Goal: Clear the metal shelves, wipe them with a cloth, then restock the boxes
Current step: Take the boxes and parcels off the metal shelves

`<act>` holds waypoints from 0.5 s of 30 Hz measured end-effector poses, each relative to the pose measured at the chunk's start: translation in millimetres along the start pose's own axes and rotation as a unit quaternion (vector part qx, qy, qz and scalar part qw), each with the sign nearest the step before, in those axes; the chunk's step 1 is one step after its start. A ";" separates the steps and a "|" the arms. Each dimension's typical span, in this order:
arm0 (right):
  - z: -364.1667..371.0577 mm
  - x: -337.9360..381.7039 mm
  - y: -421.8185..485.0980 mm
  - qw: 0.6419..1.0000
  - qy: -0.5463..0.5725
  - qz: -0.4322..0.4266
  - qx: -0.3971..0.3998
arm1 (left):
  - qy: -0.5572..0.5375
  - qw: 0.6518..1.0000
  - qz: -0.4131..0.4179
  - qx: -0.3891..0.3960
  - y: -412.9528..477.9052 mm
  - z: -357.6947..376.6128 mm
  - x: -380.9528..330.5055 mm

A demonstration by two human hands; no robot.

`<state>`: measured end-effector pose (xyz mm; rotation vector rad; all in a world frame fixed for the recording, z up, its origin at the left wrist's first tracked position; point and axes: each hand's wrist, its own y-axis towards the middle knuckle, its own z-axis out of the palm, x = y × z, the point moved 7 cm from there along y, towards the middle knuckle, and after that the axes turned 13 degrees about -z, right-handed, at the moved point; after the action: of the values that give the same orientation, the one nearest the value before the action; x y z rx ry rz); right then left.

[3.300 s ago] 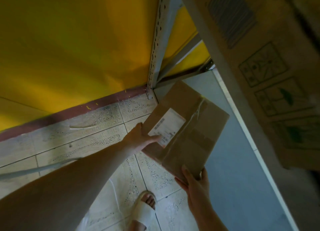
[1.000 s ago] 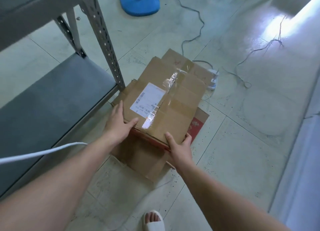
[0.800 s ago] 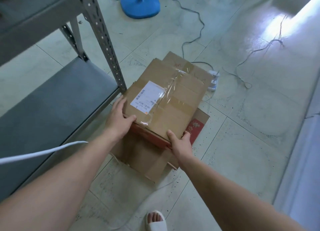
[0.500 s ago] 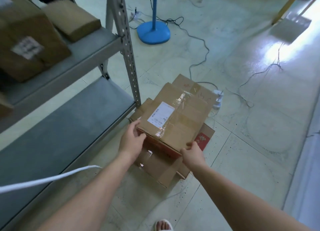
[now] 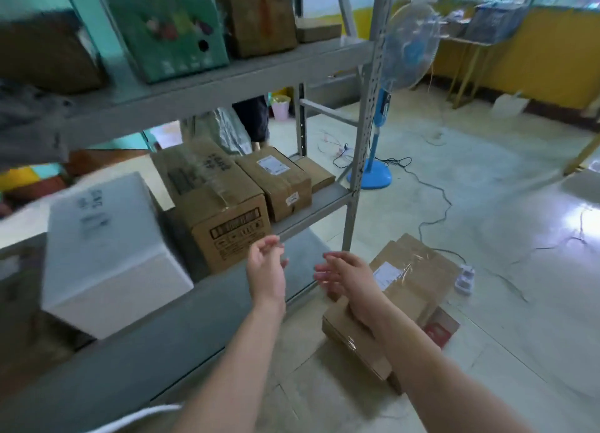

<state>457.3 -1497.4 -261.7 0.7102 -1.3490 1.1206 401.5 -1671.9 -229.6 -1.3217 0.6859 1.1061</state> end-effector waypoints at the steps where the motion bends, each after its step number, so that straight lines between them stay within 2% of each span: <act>1: 9.3 13.8 -8.6 1.000 0.000 -0.019 0.012 | 0.019 1.000 0.020 0.011 -8.6 -6.8 -18.6; 3: 23.8 38.0 -23.1 0.998 -0.011 -0.050 0.028 | 0.060 0.996 0.045 0.045 -22.3 -19.1 -46.6; 7: 29.8 62.3 -31.9 0.995 -0.055 -0.074 0.037 | 0.123 0.988 0.044 0.086 -24.2 -26.6 -50.7; 15: 0.9 65.1 30.5 0.994 -0.064 -0.078 0.029 | 0.170 0.978 0.027 0.121 17.9 12.6 -29.7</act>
<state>420.6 -1473.7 -204.6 0.9274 -1.3487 1.0067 371.9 -1668.6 -207.9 -1.2985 1.0796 0.8135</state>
